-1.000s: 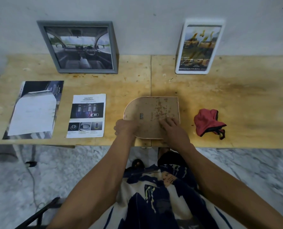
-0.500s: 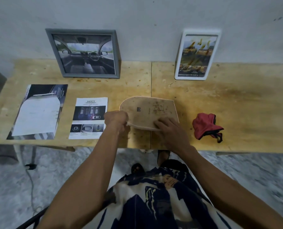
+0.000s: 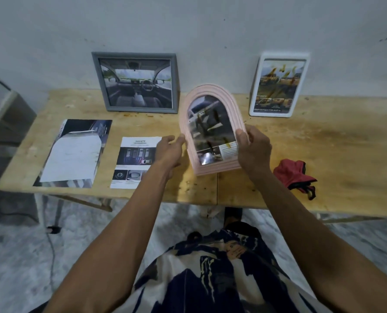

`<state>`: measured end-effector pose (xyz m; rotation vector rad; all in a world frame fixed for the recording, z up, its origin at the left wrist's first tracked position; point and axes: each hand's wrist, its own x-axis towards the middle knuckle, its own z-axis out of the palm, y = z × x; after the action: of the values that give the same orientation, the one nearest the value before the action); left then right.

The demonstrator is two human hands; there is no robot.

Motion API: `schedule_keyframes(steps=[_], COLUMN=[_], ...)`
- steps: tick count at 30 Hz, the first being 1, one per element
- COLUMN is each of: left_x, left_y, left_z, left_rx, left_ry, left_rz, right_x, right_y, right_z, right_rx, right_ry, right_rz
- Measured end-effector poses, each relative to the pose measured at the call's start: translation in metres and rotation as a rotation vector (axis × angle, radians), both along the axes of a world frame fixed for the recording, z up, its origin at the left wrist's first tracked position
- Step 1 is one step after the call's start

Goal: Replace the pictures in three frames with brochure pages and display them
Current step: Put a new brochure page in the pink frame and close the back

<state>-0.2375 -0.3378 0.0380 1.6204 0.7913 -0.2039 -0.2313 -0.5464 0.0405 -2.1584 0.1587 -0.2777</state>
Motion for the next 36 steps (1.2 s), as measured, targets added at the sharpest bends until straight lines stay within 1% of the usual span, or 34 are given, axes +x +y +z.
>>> schedule_keyframes(steps=[2, 5, 8, 10, 13, 16, 19, 24, 28, 31, 36], left_x=[-0.006, -0.012, -0.013, -0.013, -0.012, -0.009, -0.001, 0.012, 0.020, 0.020, 0.014], left_y=[0.001, -0.002, -0.007, -0.011, -0.015, -0.021, -0.025, -0.032, -0.034, -0.038, -0.047], left_z=[-0.011, -0.023, -0.033, -0.041, -0.058, -0.070, -0.081, -0.092, -0.096, -0.097, -0.099], left_rx=[0.027, -0.003, 0.036, 0.029, 0.037, 0.119, 0.159, 0.219, 0.294, 0.349, 0.389], left_ry=[0.018, 0.013, 0.026, 0.058, 0.103, 0.118, 0.154, 0.192, 0.219, 0.230, 0.217], left_rz=[-0.042, -0.045, -0.056, -0.065, -0.112, -0.130, -0.141, -0.184, -0.237, -0.271, -0.270], right_x=[-0.003, -0.008, -0.012, -0.014, -0.014, -0.008, 0.003, 0.016, 0.022, 0.024, 0.023], right_y=[-0.002, -0.007, -0.015, -0.020, -0.024, -0.026, -0.029, -0.031, -0.028, -0.029, -0.034], right_z=[-0.006, -0.025, -0.039, -0.046, -0.059, -0.069, -0.075, -0.086, -0.089, -0.103, -0.097], right_rx=[0.125, 0.296, 0.353, 0.333, 0.311, 0.296, 0.262, 0.195, 0.099, 0.014, -0.051], right_ry=[0.094, 0.228, 0.366, 0.438, 0.500, 0.556, 0.606, 0.626, 0.657, 0.675, 0.677], right_rz=[-0.074, -0.179, -0.250, -0.276, -0.254, -0.220, -0.211, -0.172, -0.127, -0.098, -0.095])
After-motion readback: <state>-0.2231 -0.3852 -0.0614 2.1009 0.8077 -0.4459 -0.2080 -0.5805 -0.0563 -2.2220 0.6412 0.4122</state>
